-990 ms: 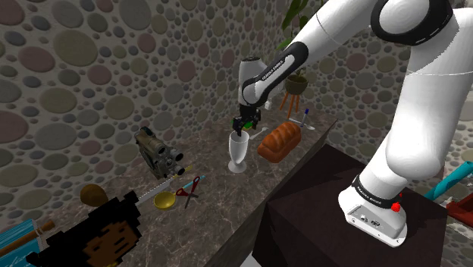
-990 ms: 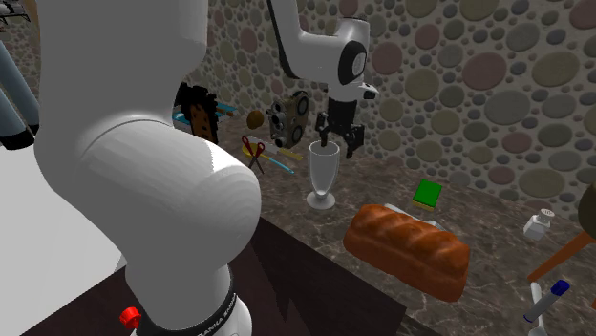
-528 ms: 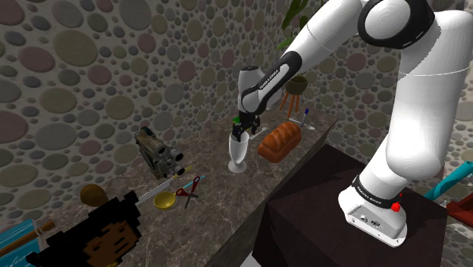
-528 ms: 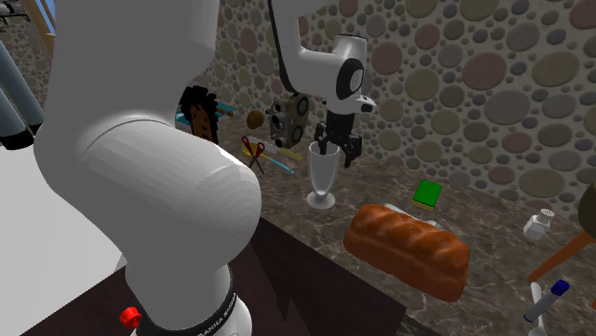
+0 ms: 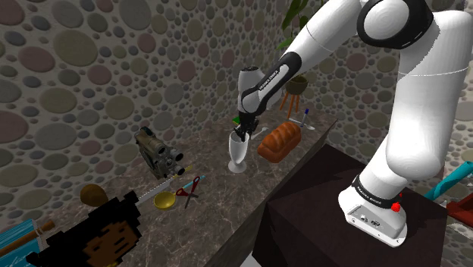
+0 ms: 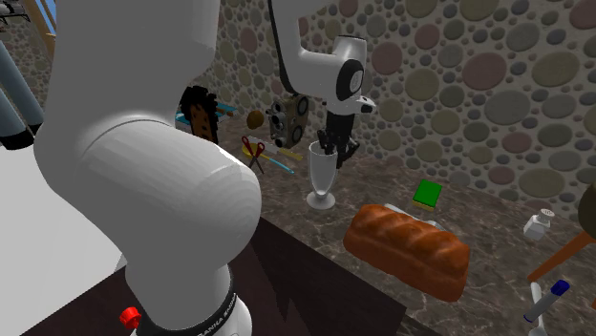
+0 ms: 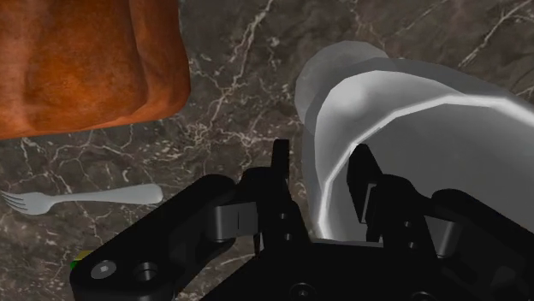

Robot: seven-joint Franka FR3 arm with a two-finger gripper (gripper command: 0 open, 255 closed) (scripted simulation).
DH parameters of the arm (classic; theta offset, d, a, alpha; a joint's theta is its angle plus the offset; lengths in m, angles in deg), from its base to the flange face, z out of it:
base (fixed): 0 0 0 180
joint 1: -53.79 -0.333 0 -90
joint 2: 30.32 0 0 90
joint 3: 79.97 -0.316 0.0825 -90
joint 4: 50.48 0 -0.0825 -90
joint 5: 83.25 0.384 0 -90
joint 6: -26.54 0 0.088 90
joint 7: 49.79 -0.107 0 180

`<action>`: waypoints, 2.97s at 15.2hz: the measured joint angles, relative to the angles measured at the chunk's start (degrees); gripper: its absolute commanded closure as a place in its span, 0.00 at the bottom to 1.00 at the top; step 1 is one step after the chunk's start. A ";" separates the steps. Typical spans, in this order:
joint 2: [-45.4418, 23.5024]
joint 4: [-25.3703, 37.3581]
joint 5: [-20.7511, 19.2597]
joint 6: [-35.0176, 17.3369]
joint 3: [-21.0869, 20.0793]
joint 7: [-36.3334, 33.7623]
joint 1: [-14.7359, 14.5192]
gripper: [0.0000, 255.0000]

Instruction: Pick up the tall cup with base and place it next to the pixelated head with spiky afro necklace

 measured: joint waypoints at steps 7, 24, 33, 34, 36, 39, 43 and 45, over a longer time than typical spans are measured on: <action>0.01 0.02 0.00 0.02 0.01 0.01 0.01 1.00; 9.53 0.51 0.52 10.06 -0.24 0.27 0.23 1.00; 13.93 2.64 0.74 16.59 -0.27 0.39 0.32 1.00; 14.36 2.85 0.76 17.23 -0.23 0.49 0.37 1.00; 15.26 3.49 0.80 18.77 -0.26 0.46 0.35 1.00; 16.51 4.37 0.86 20.89 -0.36 0.27 0.25 1.00; 18.19 5.58 0.92 23.79 -0.35 0.28 0.27 1.00; 18.81 6.32 0.95 25.14 -0.31 0.36 0.32 1.00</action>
